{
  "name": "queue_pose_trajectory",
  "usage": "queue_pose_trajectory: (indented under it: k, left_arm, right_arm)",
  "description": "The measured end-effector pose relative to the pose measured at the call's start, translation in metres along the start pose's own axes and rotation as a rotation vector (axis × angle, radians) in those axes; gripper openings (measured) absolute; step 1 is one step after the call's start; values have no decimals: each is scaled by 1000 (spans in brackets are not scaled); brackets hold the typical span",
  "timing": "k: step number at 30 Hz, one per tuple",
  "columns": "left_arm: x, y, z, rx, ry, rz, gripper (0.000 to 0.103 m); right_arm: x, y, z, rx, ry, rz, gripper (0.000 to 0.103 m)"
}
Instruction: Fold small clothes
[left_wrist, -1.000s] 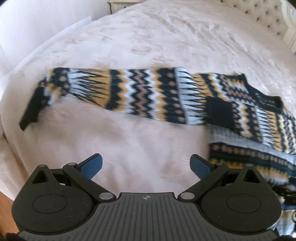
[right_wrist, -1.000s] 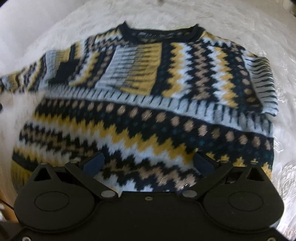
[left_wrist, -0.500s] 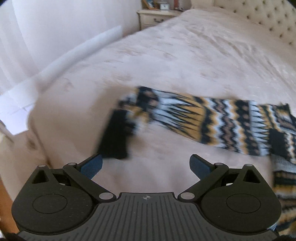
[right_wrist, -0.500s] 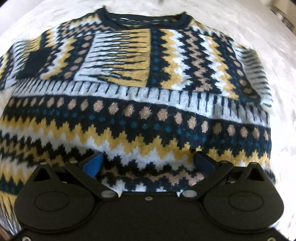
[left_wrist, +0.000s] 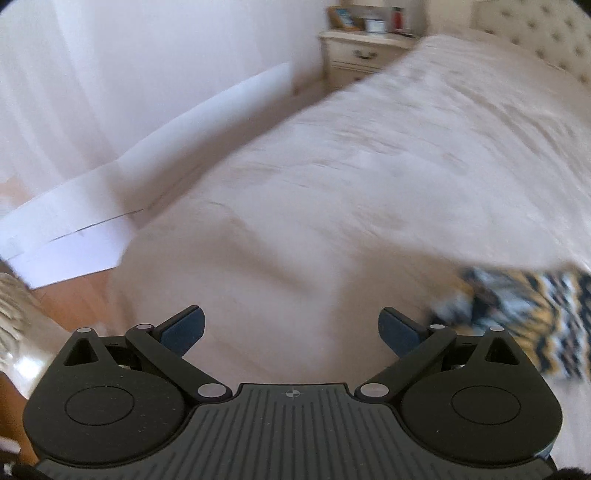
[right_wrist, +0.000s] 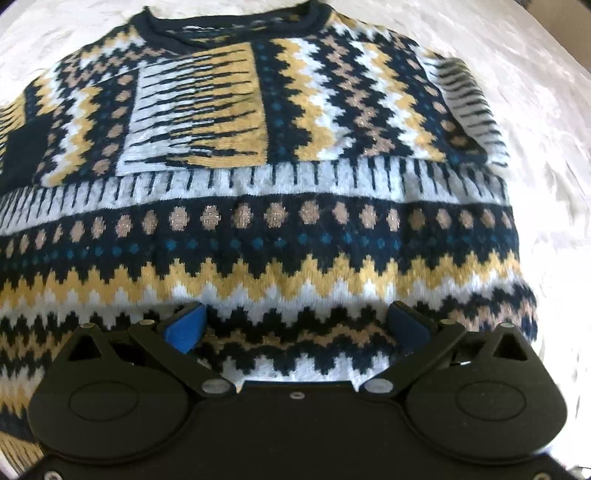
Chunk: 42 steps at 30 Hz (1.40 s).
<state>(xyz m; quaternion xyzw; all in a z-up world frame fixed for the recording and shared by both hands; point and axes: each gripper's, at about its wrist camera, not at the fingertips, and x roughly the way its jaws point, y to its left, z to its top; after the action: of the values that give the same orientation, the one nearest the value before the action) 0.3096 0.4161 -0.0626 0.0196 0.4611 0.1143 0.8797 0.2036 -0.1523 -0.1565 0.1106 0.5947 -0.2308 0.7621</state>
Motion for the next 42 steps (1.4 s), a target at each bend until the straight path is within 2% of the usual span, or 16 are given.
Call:
queue_pose_trajectory:
  k: [2, 4, 6, 11, 15, 18, 20, 27, 29, 31, 34, 38, 42]
  left_arm:
    - [2, 10, 7, -18, 4, -7, 101]
    - [-6, 15, 7, -30, -18, -49, 101]
    - [-19, 14, 1, -19, -36, -104, 101]
    - [-44, -13, -21, 57, -60, -205, 102]
    - [-51, -39, -29, 105, -70, -283, 102]
    - [-35, -54, -26, 187, -64, -242, 102]
    - [-22, -53, -20, 197, -57, -195, 102]
    - [12, -6, 17, 123, -30, 1, 101]
    - [10, 7, 24, 83, -30, 6, 101]
    - [3, 19, 26, 43, -40, -19, 101]
    - [-8, 28, 20, -20, -33, -104, 101]
    - [-23, 37, -1, -149, -4, -240, 101]
    - [-30, 30, -18, -259, 49, -318, 101]
  right_arm:
    - [-1, 4, 3, 26, 13, -3, 103]
    - [-1, 10, 10, 43, 20, -3, 102]
    - [-13, 11, 10, 73, -21, 1, 102]
    - [-42, 33, 6, 68, -127, 82, 102]
    - [-51, 59, 4, 32, -153, 133, 102]
    - [-59, 74, 1, 3, -164, 166, 102]
    - [-65, 79, -2, -27, -171, 185, 102]
    - [-80, 96, -9, -66, -192, 237, 102]
    - [-82, 98, -9, -60, -194, 246, 102]
    - [-82, 99, -9, -55, -191, 252, 102]
    - [-82, 100, -9, -49, -181, 268, 102]
    - [-82, 102, -9, -57, -174, 282, 102]
    - [-81, 105, -10, -73, -167, 288, 102]
